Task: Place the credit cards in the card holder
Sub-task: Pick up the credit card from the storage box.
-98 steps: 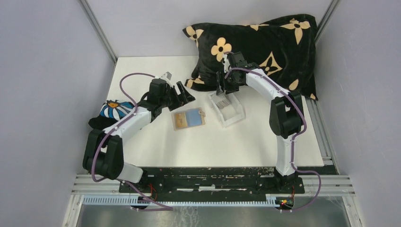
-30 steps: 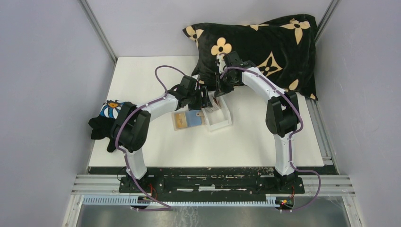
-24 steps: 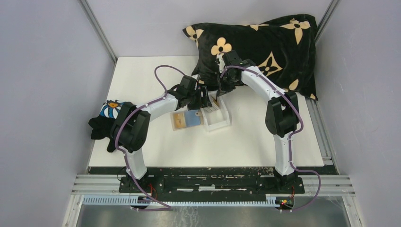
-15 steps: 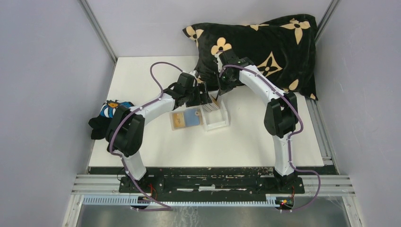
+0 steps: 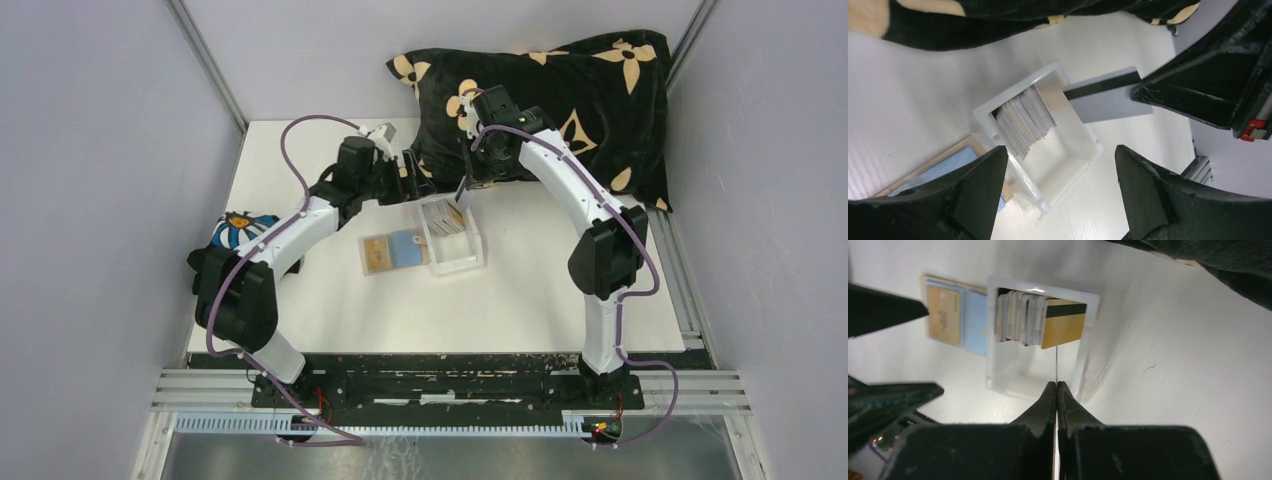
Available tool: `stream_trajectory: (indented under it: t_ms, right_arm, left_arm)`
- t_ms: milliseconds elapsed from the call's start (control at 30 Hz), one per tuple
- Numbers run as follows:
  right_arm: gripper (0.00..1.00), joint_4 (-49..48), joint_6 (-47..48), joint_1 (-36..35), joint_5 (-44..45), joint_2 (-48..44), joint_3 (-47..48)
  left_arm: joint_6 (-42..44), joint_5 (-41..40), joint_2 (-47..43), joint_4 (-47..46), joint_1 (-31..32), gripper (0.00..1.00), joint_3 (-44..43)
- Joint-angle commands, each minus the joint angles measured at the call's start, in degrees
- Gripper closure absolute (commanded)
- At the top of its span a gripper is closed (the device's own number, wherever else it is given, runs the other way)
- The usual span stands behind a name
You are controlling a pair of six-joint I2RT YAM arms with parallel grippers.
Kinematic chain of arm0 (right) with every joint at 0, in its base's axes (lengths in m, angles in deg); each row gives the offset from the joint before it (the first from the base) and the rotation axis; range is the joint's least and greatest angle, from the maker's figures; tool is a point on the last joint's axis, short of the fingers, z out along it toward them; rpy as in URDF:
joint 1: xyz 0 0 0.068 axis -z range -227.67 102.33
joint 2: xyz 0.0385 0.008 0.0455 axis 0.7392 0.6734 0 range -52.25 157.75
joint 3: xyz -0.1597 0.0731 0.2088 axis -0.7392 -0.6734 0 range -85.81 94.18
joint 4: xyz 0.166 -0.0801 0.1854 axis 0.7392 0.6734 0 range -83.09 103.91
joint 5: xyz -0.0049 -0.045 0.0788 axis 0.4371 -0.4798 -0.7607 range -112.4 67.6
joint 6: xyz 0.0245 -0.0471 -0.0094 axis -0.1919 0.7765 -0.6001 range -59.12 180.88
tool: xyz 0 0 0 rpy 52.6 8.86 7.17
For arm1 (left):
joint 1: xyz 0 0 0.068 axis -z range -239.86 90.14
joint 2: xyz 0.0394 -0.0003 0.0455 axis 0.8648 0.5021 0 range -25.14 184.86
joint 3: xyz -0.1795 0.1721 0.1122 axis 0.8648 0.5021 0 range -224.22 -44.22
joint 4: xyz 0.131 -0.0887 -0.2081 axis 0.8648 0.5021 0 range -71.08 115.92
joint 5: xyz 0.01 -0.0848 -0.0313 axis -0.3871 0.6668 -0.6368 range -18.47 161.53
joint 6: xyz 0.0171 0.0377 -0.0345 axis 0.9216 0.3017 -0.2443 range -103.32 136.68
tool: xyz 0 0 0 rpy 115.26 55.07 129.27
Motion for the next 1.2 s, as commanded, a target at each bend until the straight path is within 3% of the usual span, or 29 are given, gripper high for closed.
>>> stream_trajectory:
  t_ms: [0, 233, 400, 1000, 1167]
  right_arm:
    - [0.99, 2.44, 0.51, -0.30, -9.09, -5.42, 3.00]
    - [0.99, 1.56, -0.15, -0.98, -25.46, -9.59, -2.81]
    - [0.99, -0.72, -0.77, -1.32, -31.18, -11.63, -8.24]
    - [0.99, -7.38, -5.03, -0.63, -40.67, -11.36, -13.27]
    - [0.99, -8.42, -5.94, -0.61, -42.46, -10.42, -13.22]
  left_arm:
    - [2.20, 14.88, -3.13, -7.72, -5.15, 0.14, 3.24]
    - [3.63, 32.07, -4.28, -14.82, -8.04, 0.15, 7.74]
    - [1.84, 40.14, -4.32, -19.13, -8.08, 0.15, 9.73]
    - [-2.41, 49.09, -6.37, -25.30, -9.28, 0.24, 16.65]
    - [-4.22, 50.78, -5.75, -27.31, -9.26, 0.33, 16.90]
